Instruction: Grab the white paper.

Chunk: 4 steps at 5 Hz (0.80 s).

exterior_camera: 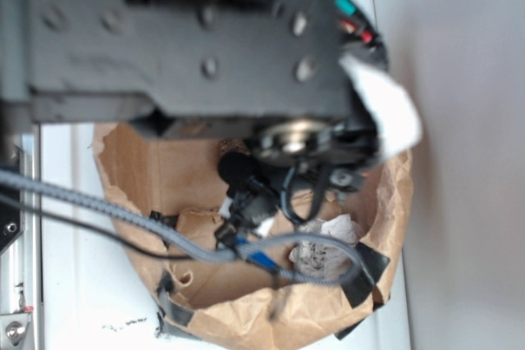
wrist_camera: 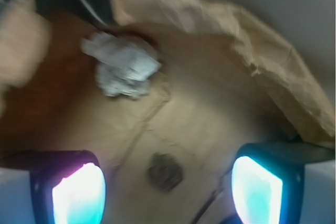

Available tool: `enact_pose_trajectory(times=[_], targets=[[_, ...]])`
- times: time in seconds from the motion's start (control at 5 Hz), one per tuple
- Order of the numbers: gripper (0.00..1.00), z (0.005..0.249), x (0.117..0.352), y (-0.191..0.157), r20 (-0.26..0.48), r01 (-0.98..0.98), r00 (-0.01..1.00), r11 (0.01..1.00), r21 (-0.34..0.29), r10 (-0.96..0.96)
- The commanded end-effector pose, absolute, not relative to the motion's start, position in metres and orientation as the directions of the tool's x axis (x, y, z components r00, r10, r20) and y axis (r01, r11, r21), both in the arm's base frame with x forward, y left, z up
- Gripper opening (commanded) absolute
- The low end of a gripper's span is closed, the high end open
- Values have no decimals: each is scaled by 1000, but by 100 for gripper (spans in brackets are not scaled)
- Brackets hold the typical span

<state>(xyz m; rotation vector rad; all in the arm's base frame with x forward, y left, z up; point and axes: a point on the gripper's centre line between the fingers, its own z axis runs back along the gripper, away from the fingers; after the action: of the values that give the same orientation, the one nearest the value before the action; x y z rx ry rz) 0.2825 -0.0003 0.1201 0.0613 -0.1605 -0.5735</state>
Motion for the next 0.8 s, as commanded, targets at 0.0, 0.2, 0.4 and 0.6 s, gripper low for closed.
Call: enact_pose_trajectory(times=[0.0,0.2,0.4,0.6], targets=[[100,75,302,-28,109,607,768,772,190,-631],[100,71,304,-57,197,657,696,723,214,-690],[100,76,308,-68,259,682,676,719,136,-690],[100,82,316,-68,346,663,688,747,57,-638]])
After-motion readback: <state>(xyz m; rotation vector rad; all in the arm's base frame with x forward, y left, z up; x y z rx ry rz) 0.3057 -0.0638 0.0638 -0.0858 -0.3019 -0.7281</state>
